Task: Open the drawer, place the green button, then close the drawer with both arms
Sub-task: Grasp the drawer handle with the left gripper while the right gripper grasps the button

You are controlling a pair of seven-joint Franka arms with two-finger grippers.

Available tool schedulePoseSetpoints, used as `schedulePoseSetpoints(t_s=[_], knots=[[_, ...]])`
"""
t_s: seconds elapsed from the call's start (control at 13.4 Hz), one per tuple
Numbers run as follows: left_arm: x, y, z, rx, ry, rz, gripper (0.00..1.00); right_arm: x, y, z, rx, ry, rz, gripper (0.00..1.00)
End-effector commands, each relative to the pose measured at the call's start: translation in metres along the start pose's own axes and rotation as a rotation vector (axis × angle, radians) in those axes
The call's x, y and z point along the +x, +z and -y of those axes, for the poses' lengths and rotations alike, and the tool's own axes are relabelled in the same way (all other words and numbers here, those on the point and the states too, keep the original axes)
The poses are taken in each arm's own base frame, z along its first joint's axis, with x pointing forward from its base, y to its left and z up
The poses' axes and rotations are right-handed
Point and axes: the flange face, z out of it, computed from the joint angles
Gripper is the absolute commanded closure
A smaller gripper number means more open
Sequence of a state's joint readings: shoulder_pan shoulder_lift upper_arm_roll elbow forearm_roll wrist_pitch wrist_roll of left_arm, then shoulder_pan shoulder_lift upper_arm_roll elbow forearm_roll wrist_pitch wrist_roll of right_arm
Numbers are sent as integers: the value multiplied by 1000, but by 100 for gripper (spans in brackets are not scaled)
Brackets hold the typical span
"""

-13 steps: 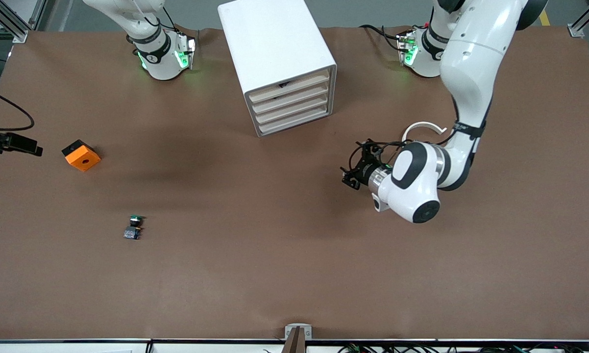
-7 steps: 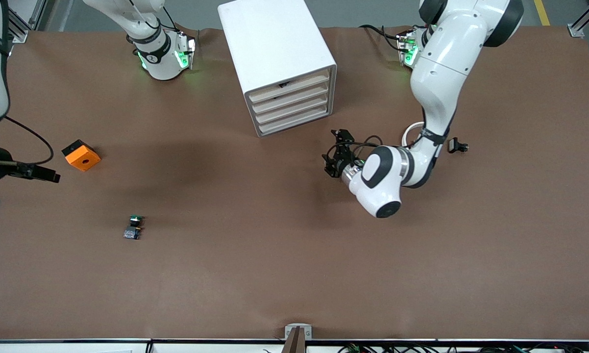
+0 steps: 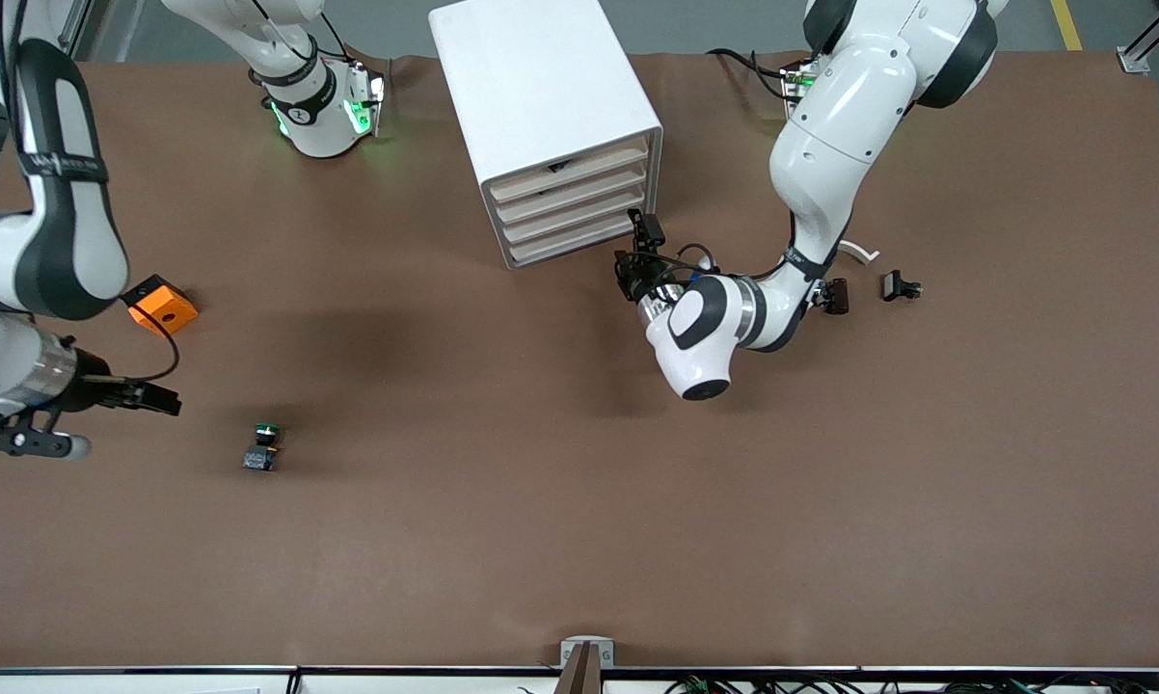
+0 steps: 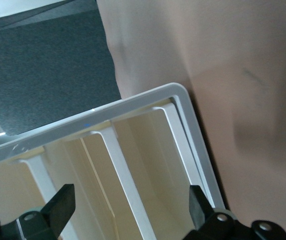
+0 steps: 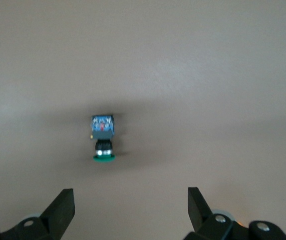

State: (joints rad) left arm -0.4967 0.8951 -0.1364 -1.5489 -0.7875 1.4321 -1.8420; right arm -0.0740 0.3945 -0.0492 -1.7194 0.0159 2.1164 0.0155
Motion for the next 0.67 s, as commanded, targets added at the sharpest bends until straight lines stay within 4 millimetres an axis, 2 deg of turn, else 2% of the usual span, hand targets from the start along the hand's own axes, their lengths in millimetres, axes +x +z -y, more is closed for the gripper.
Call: schedulePoseSetpoints(t_s=[0.0, 0.22, 0.3, 0.45, 0.6], knots=[[-2, 30, -4, 56, -28, -17, 0, 13, 49, 21, 0, 41, -28, 0], [-11, 50, 1, 94, -20, -56, 0, 25, 96, 40, -2, 38, -77, 0], [-11, 47, 2, 89, -18, -53, 1, 30, 110, 39, -2, 39, -89, 0], [-11, 48, 2, 93, -26, -56, 25, 36, 128, 43, 5, 43, -98, 0], [-11, 50, 2, 95, -28, -59, 48, 36, 133, 46, 7, 41, -106, 0]])
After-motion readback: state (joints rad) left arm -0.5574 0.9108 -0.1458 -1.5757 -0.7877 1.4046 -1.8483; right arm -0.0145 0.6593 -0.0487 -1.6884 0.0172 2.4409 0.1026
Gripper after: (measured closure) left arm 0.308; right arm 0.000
